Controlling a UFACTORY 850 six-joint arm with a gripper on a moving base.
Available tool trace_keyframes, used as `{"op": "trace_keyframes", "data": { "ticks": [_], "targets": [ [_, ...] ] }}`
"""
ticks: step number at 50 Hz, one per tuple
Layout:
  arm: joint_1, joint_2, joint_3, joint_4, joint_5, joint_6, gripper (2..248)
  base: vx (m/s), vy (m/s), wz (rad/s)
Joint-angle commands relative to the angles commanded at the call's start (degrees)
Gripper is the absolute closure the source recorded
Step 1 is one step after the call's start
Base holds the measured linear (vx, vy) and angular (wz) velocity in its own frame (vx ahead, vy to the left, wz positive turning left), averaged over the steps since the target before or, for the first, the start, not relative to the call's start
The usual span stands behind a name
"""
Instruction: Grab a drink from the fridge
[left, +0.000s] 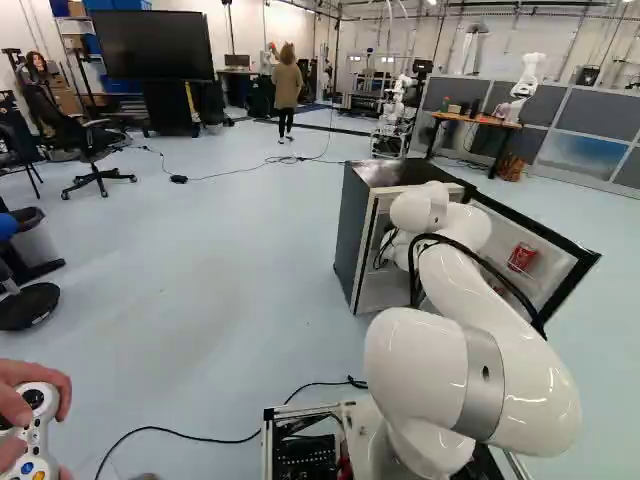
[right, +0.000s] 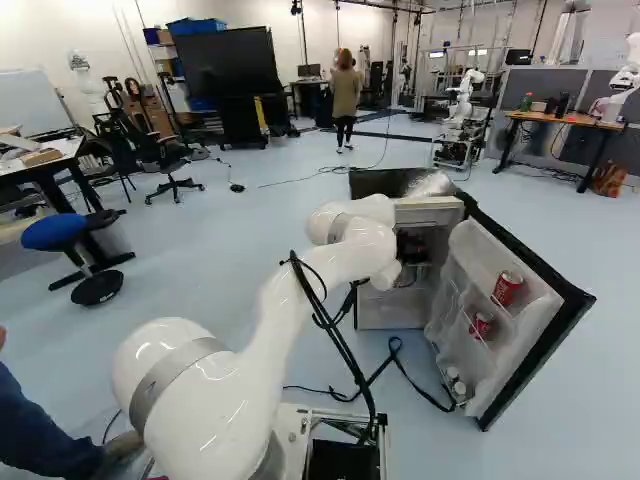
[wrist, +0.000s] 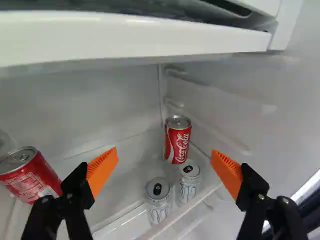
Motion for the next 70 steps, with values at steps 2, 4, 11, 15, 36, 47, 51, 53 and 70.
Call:
{"op": "trace_keyframes", "data": {
  "ticks": [2, 4, 11, 15, 36, 47, 51, 53, 70],
  "targets": [
    [0.0, -0.2, -0.4, 0.0, -0.1, 0.0, 3, 0.000, 0.000, 0.000],
    [0.0, -0.4, -0.7, 0.0, -0.2, 0.0, 3, 0.000, 0.000, 0.000],
    [0.0, -1.2, -2.1, 0.0, -0.7, 0.0, 3, 0.000, 0.000, 0.000],
    [0.0, -1.8, -3.1, 0.0, -1.1, 0.0, 3, 0.000, 0.000, 0.000],
    [-0.7, -4.9, -8.3, 0.0, -3.7, 0.0, 3, 0.000, 0.000, 0.000],
    [-1.1, -6.7, -11.2, 0.0, -5.2, 0.0, 3, 0.000, 0.000, 0.000],
    [-1.2, -7.3, -12.3, 0.0, -5.6, 0.0, 3, 0.000, 0.000, 0.000],
    [-1.2, -7.7, -12.9, 0.0, -5.7, 0.0, 3, 0.000, 0.000, 0.000],
    [-1.0, -10.4, -17.3, 0.0, -5.8, 0.0, 3, 0.000, 0.000, 0.000]
  ]
}}
